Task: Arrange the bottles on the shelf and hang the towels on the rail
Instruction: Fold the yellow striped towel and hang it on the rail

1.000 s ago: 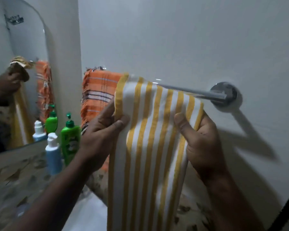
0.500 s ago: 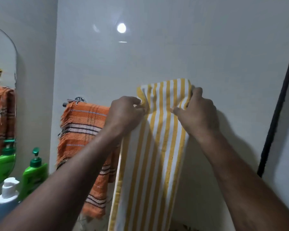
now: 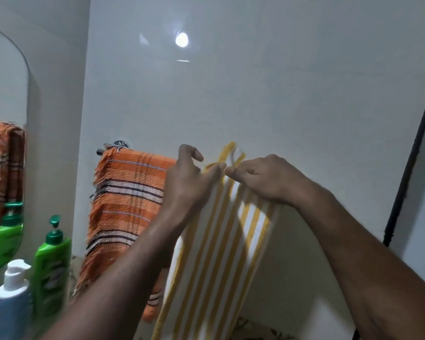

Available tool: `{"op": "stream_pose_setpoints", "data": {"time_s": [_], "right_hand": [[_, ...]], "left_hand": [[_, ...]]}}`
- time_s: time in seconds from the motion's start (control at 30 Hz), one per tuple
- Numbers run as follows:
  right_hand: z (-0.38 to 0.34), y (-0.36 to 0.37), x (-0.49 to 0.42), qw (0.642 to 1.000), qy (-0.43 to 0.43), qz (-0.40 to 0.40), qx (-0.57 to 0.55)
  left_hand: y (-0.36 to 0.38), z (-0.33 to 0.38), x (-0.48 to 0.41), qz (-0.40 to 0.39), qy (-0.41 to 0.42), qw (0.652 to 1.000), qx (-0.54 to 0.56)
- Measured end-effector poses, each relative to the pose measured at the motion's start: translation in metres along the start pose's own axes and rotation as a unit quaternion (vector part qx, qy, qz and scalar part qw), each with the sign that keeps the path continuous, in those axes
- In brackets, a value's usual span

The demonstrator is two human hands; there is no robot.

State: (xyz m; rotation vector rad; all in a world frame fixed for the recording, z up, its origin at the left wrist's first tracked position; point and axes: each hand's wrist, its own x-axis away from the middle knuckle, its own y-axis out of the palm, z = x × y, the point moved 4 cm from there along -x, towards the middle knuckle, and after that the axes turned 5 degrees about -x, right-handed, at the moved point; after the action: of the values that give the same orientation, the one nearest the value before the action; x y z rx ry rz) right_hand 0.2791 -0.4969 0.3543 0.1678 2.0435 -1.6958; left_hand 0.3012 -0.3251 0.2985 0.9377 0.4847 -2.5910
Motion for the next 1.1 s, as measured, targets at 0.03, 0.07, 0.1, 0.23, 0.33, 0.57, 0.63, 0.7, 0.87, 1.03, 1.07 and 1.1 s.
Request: {"op": "stream_pose_setpoints", "data": {"time_s": [0.03,0.07,0.1,0.23,0.33,0.57,0.63,0.7,0.87,1.03,1.07,1.1], "right_hand": [[0.000,0.000,-0.002,1.000,0.011,-0.017,-0.001],[-0.001,-0.001,-0.002,0.999,0.025,-0.034,0.000],[-0.002,0.000,-0.003,0.998,0.034,-0.052,0.002],[-0.008,0.000,-0.008,0.989,0.049,-0.134,0.029],[-0.007,-0.001,-0.014,0.980,0.101,-0.166,0.035],[-0.003,0.002,-0.016,0.976,0.133,-0.172,-0.010],[0.000,0.004,-0.016,0.979,0.135,-0.153,0.005],[0.004,0.003,-0.016,0.991,0.094,-0.083,0.037],[0.034,-0.009,0.071,0.853,-0.069,0.497,-0.143],[0.074,0.082,0.125,0.845,0.137,0.396,-0.331],[0.074,0.095,0.125,0.854,0.152,0.344,-0.360],[0.074,0.101,0.124,0.856,0.153,0.320,-0.376]], "left_hand": [[0.002,-0.008,0.009,-0.004,-0.007,0.999,0.050],[0.004,-0.017,0.019,-0.011,-0.020,0.995,0.094],[0.006,-0.024,0.029,-0.021,-0.033,0.991,0.130],[0.012,-0.038,0.043,-0.054,-0.065,0.961,0.261],[0.006,-0.031,0.031,-0.052,-0.037,0.968,0.245],[0.007,-0.039,0.044,-0.100,-0.129,0.963,0.216],[0.016,-0.047,0.064,-0.163,-0.164,0.944,0.233],[0.021,-0.054,0.075,-0.181,-0.181,0.932,0.257],[0.024,-0.043,0.069,-0.183,-0.154,0.936,0.258],[0.026,-0.032,0.068,-0.164,-0.117,0.944,0.260],[0.027,-0.029,0.068,-0.159,-0.110,0.945,0.265],[0.027,-0.026,0.066,-0.152,-0.104,0.944,0.273]]}}
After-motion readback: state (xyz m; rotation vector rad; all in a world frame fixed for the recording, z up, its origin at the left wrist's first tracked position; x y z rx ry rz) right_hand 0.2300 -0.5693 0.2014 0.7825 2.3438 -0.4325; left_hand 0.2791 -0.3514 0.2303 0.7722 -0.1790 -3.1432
